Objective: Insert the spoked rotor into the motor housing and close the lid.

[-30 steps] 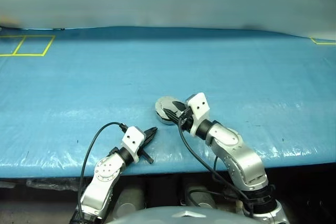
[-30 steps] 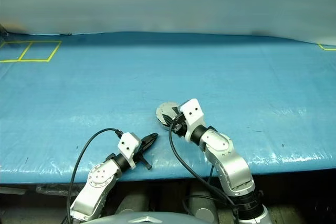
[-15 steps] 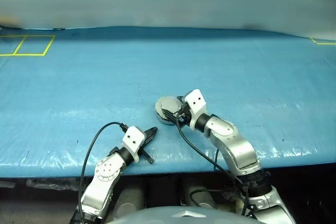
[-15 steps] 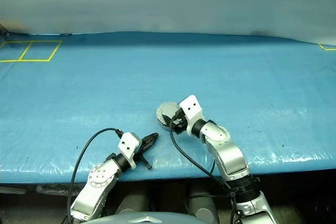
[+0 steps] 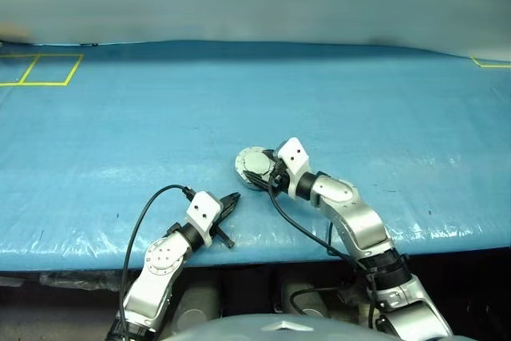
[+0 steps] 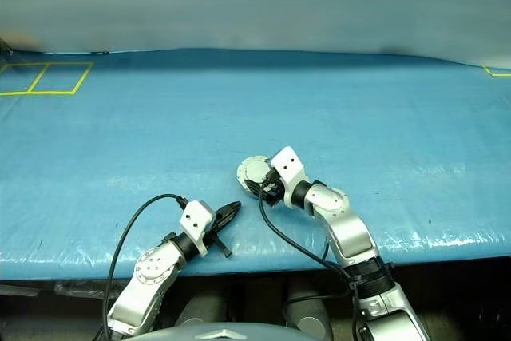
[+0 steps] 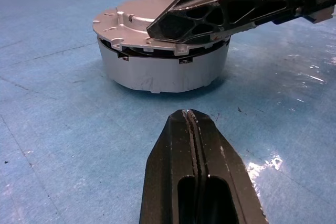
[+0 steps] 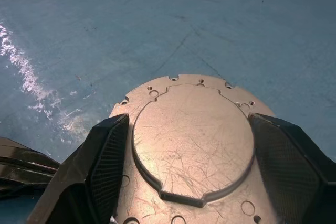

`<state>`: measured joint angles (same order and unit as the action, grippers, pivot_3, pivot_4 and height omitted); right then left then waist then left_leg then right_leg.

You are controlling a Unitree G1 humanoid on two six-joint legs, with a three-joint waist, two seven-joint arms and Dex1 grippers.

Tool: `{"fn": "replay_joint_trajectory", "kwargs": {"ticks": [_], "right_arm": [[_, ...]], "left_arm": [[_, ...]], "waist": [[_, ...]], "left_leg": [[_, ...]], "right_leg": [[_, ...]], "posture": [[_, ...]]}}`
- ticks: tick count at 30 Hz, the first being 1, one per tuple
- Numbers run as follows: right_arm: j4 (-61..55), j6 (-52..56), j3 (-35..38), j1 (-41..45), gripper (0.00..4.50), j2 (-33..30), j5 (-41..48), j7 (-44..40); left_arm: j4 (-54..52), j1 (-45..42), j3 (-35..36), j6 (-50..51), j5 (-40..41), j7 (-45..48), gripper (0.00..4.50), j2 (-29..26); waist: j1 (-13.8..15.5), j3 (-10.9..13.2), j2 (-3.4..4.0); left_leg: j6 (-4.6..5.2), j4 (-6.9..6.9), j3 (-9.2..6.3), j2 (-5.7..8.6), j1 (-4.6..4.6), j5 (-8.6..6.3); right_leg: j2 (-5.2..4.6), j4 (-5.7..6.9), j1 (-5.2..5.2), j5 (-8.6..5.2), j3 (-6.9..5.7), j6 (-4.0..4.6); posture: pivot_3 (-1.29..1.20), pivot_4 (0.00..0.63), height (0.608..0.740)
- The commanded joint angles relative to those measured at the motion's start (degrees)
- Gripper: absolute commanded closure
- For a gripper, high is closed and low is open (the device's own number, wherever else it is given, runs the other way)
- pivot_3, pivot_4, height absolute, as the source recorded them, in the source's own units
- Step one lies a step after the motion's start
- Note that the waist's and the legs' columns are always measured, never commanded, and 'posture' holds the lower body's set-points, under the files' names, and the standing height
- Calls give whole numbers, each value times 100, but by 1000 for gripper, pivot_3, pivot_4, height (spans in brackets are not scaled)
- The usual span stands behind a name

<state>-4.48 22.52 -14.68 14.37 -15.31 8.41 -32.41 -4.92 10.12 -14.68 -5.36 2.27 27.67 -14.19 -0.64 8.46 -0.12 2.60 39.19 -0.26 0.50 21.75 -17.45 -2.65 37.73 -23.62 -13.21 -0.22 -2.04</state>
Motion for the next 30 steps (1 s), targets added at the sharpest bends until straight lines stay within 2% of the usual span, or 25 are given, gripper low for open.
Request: {"fn": "replay_joint_trajectory", "kwargs": {"ticks": [1, 11, 30], "right_arm": [[-16, -332, -11, -9, 1471, 36, -154, 84], [-59, -285, -124, -23, 1470, -43, -329, -2], [353, -223, -17, 452, 1470, -227, -12, -834]], "left_arm": [[-95, -36, -46, -16, -47, 9, 4500, -8], [-83, -80, -66, 27, -42, 33, 4500, -4], [-86, -52, -75, 67, -17, -7, 4500, 22]], "waist": [[-1, 0, 0], [1, 0, 0], [-2, 0, 0]], "left_leg": [[0, 0, 0, 0, 0, 0], [-3, 1, 0, 0, -1, 2], [-3, 1, 0, 0, -3, 2]], "right_leg": [[0, 0, 0, 0, 0, 0], [0, 2, 0, 0, 2, 0], [-2, 2, 2, 0, 3, 1]], "posture": [[0, 150, 740], [0, 150, 740], [0, 150, 740]]}}
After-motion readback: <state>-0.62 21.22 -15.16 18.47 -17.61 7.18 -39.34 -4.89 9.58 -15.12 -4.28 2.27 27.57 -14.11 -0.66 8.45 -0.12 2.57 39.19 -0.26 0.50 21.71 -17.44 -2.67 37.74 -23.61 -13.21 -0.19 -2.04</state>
